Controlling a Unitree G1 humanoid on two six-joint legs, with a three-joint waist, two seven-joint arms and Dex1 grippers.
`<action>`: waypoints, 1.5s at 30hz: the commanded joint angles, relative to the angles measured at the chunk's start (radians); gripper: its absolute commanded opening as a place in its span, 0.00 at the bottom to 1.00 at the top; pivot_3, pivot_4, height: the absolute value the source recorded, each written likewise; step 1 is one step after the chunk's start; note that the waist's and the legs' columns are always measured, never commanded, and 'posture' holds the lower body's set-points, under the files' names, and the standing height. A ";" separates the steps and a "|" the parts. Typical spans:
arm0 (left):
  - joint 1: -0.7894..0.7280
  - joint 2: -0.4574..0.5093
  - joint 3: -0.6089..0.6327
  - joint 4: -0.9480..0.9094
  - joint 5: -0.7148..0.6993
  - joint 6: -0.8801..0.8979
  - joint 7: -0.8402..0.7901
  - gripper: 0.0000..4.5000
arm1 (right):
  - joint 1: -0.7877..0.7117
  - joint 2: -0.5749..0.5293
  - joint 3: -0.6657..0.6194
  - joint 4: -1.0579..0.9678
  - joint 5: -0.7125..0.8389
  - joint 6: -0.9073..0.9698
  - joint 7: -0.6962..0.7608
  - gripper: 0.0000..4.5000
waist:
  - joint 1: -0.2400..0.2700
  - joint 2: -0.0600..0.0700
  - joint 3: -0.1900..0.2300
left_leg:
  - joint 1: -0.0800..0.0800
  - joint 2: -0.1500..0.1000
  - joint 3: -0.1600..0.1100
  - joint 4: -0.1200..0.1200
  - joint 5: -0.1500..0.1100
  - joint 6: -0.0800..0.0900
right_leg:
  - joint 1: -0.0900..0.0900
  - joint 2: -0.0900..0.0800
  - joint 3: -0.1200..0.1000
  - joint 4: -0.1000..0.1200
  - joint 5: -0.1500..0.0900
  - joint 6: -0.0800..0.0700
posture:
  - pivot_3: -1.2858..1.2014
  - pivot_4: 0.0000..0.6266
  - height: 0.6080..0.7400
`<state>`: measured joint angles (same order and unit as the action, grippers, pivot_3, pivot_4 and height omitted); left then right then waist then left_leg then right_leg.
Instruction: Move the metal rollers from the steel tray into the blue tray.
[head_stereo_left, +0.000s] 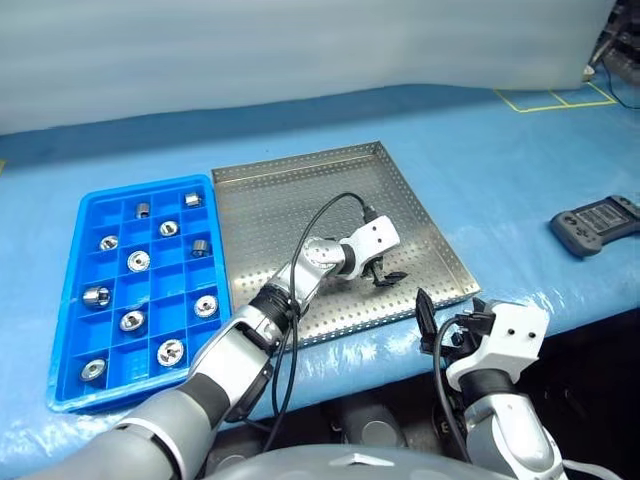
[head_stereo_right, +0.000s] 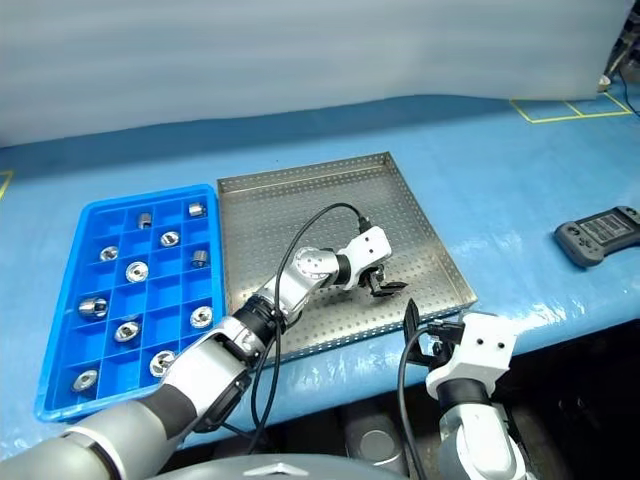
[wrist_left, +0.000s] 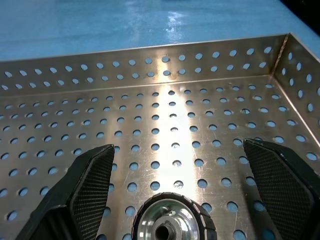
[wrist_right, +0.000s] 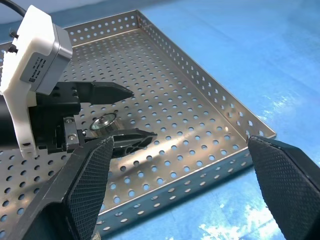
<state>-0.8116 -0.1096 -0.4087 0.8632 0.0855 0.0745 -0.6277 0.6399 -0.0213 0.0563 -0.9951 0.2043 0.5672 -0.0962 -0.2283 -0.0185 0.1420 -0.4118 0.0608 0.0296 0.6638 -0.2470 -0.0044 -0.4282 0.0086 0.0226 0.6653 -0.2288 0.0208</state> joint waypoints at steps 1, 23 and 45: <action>-0.036 -0.012 0.027 0.019 0.027 -0.005 0.061 0.81 | 0.001 0.008 0.002 -0.047 -0.006 -0.031 -0.006 1.00 | -0.010 0.000 0.000 | 0.000 0.000 0.000 0.000 0.000 0.000 | 0.000 0.000 0.000 0.000 0.000 0.000 | 0.38 0.24 1.00; 0.157 0.014 0.244 -0.602 -0.171 0.303 0.101 0.42 | -0.242 -0.047 0.042 0.011 0.026 0.058 0.054 1.00 | -0.002 0.000 0.000 | 0.001 0.000 0.002 -0.001 0.000 0.000 | 0.000 0.000 0.003 0.001 0.001 0.002 | 0.45 0.24 1.00; 0.522 0.284 0.390 -1.161 -0.087 0.494 0.418 0.42 | -0.613 -0.110 0.219 0.235 0.101 0.168 0.245 1.00 | 0.257 -0.001 0.000 | 0.000 -0.001 0.002 0.001 0.001 0.000 | 0.001 -0.001 -0.001 -0.001 0.002 0.001 | 0.57 0.24 1.00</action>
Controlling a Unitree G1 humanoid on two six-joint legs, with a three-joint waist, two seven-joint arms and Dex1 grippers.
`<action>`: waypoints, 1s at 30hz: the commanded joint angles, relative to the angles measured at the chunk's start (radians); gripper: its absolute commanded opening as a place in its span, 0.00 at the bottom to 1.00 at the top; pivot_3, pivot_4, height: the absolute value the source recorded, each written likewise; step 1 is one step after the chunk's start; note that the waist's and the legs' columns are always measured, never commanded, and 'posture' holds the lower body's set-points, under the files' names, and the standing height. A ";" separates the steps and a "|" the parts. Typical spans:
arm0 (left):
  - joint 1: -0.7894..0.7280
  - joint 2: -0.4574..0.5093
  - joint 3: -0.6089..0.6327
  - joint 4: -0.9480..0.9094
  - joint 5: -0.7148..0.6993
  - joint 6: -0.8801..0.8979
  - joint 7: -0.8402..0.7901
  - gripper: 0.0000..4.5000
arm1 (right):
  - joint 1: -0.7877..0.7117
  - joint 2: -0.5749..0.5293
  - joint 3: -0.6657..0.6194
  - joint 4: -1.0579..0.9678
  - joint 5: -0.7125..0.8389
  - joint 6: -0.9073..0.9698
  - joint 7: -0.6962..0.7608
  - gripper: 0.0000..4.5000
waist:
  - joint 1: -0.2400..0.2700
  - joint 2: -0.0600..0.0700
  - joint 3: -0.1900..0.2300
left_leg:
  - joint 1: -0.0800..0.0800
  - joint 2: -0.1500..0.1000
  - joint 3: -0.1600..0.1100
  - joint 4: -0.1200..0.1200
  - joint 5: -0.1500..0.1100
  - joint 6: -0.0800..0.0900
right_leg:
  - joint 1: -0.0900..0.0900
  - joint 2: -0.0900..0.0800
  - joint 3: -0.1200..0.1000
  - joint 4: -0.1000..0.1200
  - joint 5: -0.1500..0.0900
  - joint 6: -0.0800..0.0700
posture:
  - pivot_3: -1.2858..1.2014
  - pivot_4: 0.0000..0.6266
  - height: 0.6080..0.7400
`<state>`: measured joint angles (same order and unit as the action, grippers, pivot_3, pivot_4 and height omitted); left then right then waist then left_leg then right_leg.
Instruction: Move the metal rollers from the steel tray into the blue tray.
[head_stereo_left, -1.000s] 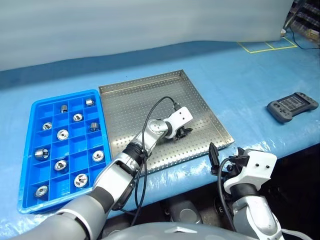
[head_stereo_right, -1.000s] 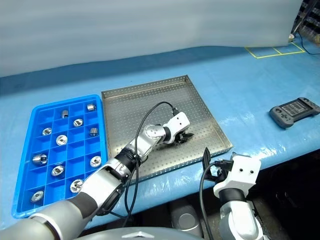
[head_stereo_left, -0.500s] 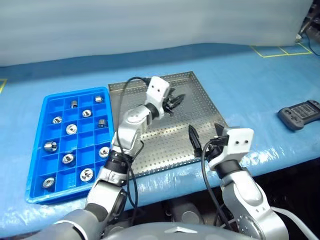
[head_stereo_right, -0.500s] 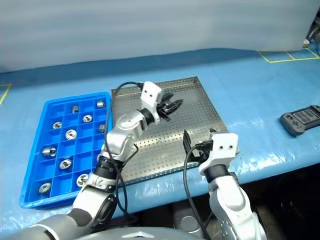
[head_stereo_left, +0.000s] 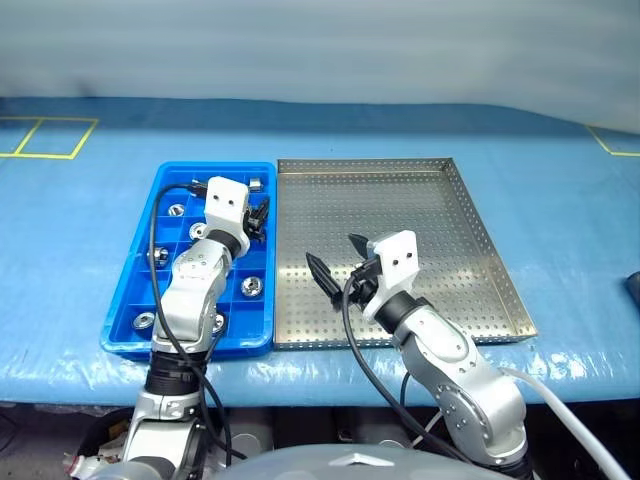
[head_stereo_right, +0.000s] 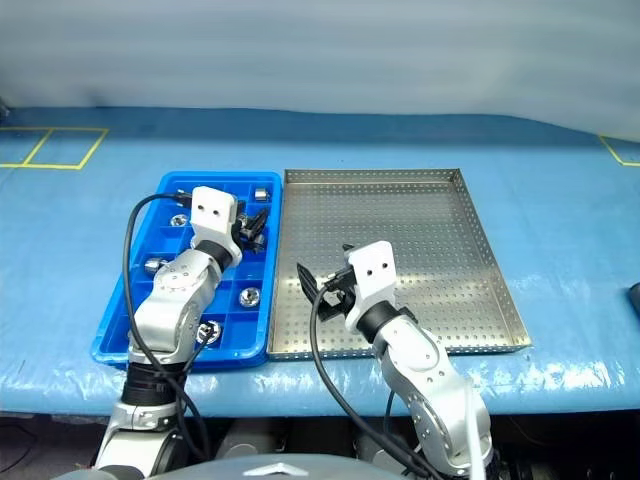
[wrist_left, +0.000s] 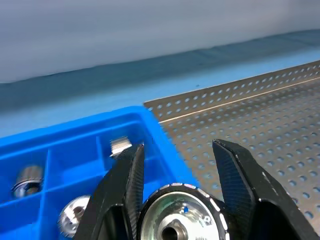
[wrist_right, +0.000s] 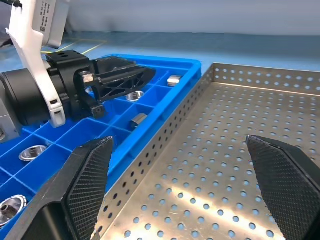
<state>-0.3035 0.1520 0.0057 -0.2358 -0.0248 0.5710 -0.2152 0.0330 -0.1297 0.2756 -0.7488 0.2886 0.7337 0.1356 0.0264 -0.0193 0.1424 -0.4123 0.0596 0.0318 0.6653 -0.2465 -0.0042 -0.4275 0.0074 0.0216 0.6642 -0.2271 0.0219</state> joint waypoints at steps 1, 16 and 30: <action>0.027 0.034 -0.034 -0.066 0.033 -0.005 0.004 0.42 | -0.005 -0.002 -0.001 -0.011 0.017 0.002 0.014 1.00 | 0.003 0.000 0.000 | 0.000 0.000 0.000 0.000 0.000 0.000 | 0.000 0.000 0.000 0.000 0.000 0.000 | 0.57 0.24 1.00; 0.146 0.024 0.011 -0.096 0.063 0.005 0.128 0.42 | 0.052 0.008 -0.015 -0.038 0.022 0.010 -0.006 1.00 | 0.003 0.000 0.000 | 0.001 0.001 -0.001 0.000 0.000 0.000 | 0.000 0.001 -0.001 0.002 0.000 -0.001 | 0.56 0.24 1.00; 0.206 0.016 -0.013 -0.069 0.092 0.008 0.163 0.42 | 0.072 0.007 -0.026 -0.056 0.019 0.018 -0.032 1.00 | 0.000 0.000 0.000 | 0.001 0.001 0.000 0.000 0.000 0.000 | 0.000 0.001 -0.001 0.001 0.000 -0.001 | 0.55 0.24 1.00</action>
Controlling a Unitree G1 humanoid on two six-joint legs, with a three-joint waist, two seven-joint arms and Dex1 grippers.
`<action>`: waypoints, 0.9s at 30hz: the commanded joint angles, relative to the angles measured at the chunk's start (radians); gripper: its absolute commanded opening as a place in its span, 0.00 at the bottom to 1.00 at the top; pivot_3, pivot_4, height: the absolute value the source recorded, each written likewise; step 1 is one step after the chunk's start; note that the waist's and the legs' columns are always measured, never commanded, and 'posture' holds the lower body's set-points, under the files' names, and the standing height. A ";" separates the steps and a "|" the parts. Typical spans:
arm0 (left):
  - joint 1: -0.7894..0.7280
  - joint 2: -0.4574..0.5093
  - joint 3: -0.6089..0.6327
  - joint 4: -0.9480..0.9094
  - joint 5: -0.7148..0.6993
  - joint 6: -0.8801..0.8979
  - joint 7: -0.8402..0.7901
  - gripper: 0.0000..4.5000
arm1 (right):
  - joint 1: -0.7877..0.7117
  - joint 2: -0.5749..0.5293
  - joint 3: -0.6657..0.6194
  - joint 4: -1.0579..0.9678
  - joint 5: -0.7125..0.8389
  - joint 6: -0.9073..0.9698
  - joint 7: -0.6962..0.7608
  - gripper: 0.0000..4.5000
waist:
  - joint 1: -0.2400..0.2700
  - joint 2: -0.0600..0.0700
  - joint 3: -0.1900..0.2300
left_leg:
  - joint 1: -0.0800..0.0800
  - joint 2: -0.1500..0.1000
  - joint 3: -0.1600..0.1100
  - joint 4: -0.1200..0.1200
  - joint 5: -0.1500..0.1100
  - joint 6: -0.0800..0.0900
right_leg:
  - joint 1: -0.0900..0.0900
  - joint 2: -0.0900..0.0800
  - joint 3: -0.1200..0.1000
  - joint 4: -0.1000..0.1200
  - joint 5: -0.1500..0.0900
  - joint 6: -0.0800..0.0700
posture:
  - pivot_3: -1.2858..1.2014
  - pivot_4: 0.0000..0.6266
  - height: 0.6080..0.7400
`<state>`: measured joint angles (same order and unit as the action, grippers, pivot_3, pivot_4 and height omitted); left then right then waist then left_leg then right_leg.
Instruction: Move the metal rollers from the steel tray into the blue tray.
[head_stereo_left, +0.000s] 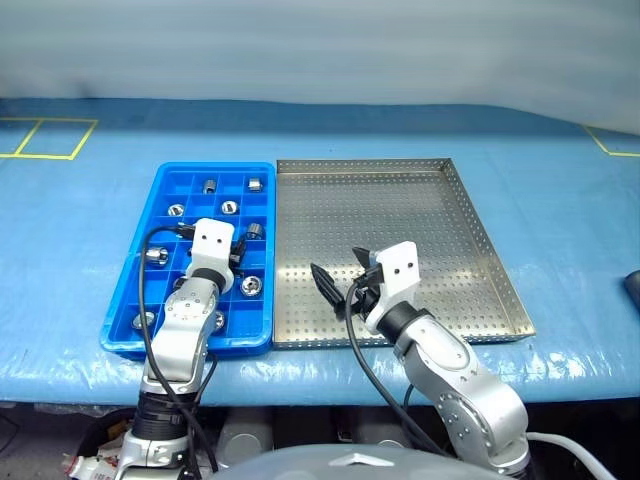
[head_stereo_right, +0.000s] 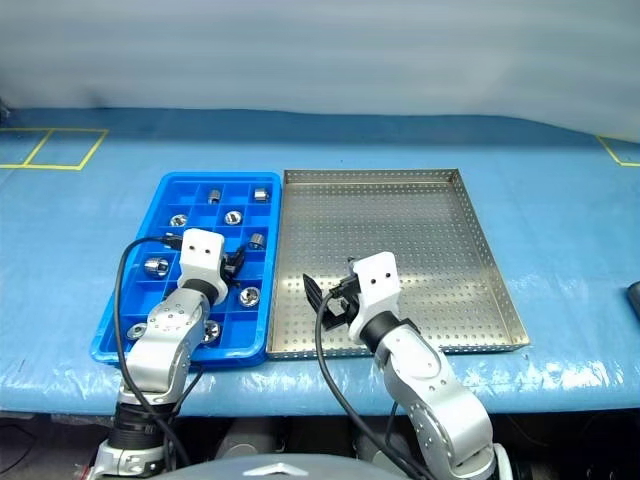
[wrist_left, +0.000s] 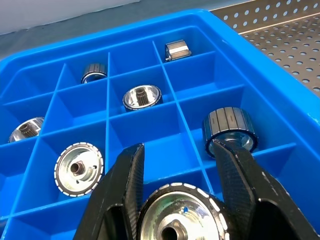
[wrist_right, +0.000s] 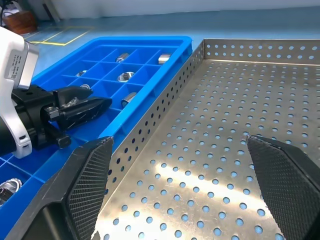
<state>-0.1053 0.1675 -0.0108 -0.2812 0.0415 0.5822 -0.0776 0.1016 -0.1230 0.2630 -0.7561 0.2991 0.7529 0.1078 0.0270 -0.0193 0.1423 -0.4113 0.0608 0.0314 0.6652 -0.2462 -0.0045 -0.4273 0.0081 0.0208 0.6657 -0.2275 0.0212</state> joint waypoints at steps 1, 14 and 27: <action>0.007 -0.004 0.008 -0.024 0.023 -0.003 0.031 0.42 | 0.006 0.000 -0.015 -0.050 0.009 0.000 -0.006 1.00 | -0.002 0.000 0.000 | 0.000 0.000 0.000 0.000 0.000 0.000 | 0.000 0.000 0.000 0.000 0.000 0.000 | 0.55 0.24 1.00; -0.042 -0.011 0.032 -0.013 -0.002 -0.025 0.038 0.99 | 0.026 0.001 -0.027 -0.076 0.007 0.006 -0.023 1.00 | -0.006 0.000 0.000 | 0.000 0.000 0.000 0.000 0.000 0.000 | 0.000 0.000 0.000 0.000 0.000 0.000 | 0.54 0.24 1.00; -0.076 0.208 -0.004 -0.030 -0.192 -0.215 -0.414 0.99 | 0.129 -0.170 -0.191 -0.161 0.054 0.002 0.095 1.00 | -0.015 0.000 0.000 | 0.000 0.000 0.001 -0.001 0.000 0.000 | 0.000 0.000 0.000 0.000 -0.001 -0.001 | 0.52 0.24 1.00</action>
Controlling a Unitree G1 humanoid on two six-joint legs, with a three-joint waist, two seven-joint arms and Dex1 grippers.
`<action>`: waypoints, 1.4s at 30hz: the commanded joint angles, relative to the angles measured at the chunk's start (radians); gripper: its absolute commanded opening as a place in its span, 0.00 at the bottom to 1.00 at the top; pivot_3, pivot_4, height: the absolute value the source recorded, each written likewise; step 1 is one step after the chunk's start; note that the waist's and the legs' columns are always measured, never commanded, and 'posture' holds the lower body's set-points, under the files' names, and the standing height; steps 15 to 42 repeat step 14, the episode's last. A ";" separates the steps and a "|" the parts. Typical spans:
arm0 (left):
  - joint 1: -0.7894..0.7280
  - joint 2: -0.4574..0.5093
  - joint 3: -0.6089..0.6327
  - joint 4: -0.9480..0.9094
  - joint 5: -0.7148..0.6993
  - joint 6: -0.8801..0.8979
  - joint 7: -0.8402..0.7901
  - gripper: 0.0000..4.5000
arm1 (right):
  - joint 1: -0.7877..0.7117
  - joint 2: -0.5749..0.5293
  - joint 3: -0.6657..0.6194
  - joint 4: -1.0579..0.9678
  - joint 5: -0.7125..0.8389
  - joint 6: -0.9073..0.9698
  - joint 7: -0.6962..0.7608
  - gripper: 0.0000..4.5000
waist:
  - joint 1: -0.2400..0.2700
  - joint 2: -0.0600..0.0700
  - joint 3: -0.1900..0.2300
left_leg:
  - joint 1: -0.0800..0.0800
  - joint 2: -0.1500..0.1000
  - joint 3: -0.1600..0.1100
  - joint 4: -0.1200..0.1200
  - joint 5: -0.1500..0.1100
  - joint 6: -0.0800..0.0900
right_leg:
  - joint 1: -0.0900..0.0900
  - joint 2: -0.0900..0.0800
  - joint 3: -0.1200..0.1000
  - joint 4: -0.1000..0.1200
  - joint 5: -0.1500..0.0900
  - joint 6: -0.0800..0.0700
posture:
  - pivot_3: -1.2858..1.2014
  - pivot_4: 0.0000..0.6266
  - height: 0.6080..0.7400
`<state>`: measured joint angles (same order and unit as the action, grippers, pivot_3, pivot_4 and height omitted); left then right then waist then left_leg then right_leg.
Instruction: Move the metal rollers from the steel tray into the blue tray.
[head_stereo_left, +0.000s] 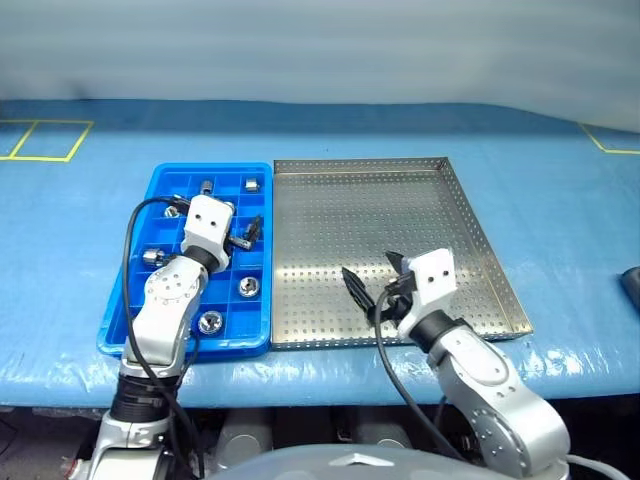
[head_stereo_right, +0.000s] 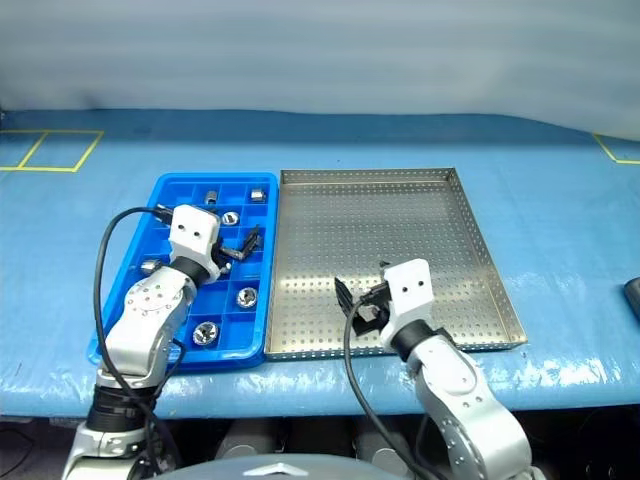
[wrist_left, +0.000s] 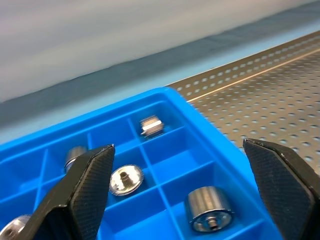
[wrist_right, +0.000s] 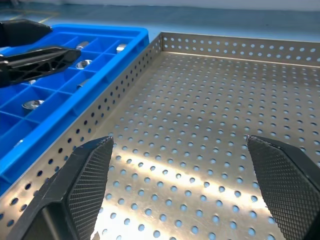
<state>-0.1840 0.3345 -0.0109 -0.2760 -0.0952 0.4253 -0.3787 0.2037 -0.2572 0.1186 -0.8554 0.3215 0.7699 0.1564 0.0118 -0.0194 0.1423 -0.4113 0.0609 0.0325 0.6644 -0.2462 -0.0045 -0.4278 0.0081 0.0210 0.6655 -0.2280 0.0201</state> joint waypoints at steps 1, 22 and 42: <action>0.005 0.052 0.000 -0.036 -0.079 -0.064 -0.144 0.99 | 0.039 -0.051 -0.063 -0.065 0.038 -0.016 0.058 1.00 | -0.001 0.000 0.000 | 0.000 0.000 0.000 0.000 0.000 0.000 | 0.000 0.000 0.000 0.000 0.000 -0.001 | 0.52 0.24 1.00; 0.040 0.144 -0.042 -0.092 -0.210 -0.016 -0.341 0.99 | 0.059 -0.086 -0.063 -0.063 0.054 -0.024 0.095 1.00 | -0.023 0.000 0.000 | 0.001 0.000 0.000 0.001 0.000 0.000 | 0.000 0.000 0.001 0.001 -0.003 -0.004 | 0.52 0.24 1.00; 0.040 0.144 -0.042 -0.092 -0.210 -0.016 -0.341 0.99 | 0.059 -0.086 -0.063 -0.063 0.054 -0.024 0.095 1.00 | -0.023 0.000 0.000 | 0.001 0.000 0.000 0.001 0.000 0.000 | 0.000 0.000 0.001 0.001 -0.003 -0.004 | 0.52 0.24 1.00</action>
